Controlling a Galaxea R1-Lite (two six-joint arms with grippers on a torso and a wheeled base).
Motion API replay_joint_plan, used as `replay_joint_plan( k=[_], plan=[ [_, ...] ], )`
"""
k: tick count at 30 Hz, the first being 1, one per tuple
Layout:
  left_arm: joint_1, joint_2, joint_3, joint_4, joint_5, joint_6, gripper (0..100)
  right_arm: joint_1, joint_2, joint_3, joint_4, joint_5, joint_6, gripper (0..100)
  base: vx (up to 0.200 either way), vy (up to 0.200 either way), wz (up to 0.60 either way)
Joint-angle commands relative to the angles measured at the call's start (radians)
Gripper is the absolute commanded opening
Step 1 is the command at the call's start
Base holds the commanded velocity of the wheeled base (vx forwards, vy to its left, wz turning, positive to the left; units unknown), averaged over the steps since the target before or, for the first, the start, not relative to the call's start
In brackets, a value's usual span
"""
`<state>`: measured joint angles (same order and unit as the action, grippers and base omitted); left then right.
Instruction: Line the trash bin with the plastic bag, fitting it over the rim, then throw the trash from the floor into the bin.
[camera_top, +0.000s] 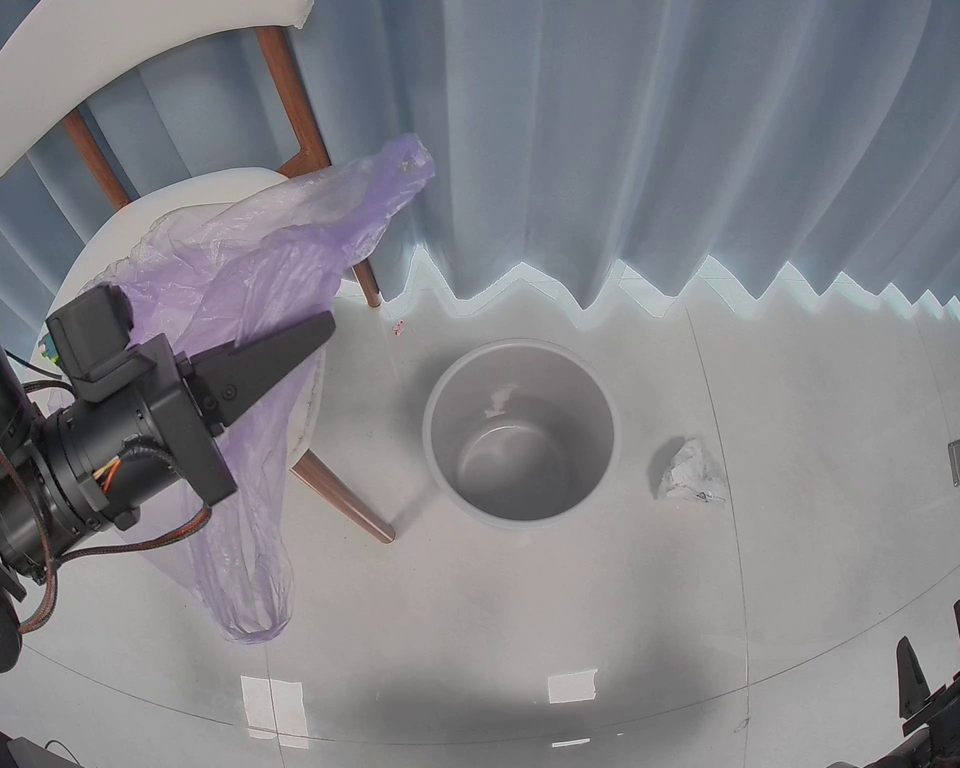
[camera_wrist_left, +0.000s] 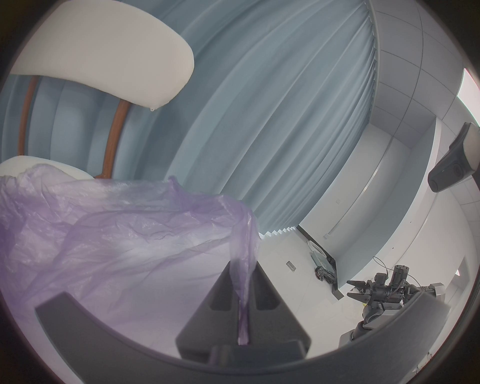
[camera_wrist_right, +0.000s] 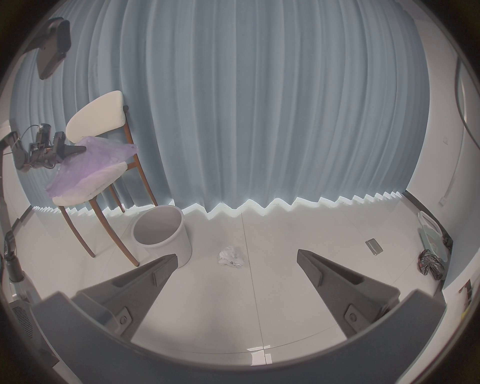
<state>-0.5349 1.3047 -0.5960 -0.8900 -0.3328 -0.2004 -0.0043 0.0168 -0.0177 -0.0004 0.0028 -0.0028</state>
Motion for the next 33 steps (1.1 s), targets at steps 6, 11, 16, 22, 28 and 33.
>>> replay_joint_plan(
  k=[6, 11, 16, 22, 28, 33],
  plan=[
    [-0.022, 0.065, -0.011, -0.038, 0.000, -0.004, 0, 0.000, -0.015, 0.018, 0.000, 0.000, 0.000, 100, 0.000, 0.000, 0.00],
    [-0.066, 0.067, -0.004, -0.038, 0.000, -0.022, 0, 0.000, -0.015, 0.018, -0.001, 0.000, 0.000, 100, 0.000, 0.000, 0.00],
    [-0.085, 0.059, -0.001, -0.038, 0.000, -0.074, 0, 0.000, -0.017, 0.018, 0.000, 0.000, 0.000, 100, 0.000, 0.000, 0.00],
    [-0.085, 0.065, -0.018, -0.047, -0.002, -0.080, 0, 0.000, -0.015, 0.018, 0.000, 0.000, 0.000, 100, 0.000, 0.000, 0.00],
    [-0.111, 0.096, -0.013, -0.075, -0.026, -0.080, 0, 0.000, -0.015, 0.018, 0.000, 0.000, 0.000, 100, 0.000, 0.000, 0.00],
    [-0.122, 0.111, -0.016, -0.158, -0.104, -0.154, 0, 0.000, -0.015, 0.018, -0.001, 0.000, 0.000, 100, 0.000, 0.000, 0.00]
  ],
)
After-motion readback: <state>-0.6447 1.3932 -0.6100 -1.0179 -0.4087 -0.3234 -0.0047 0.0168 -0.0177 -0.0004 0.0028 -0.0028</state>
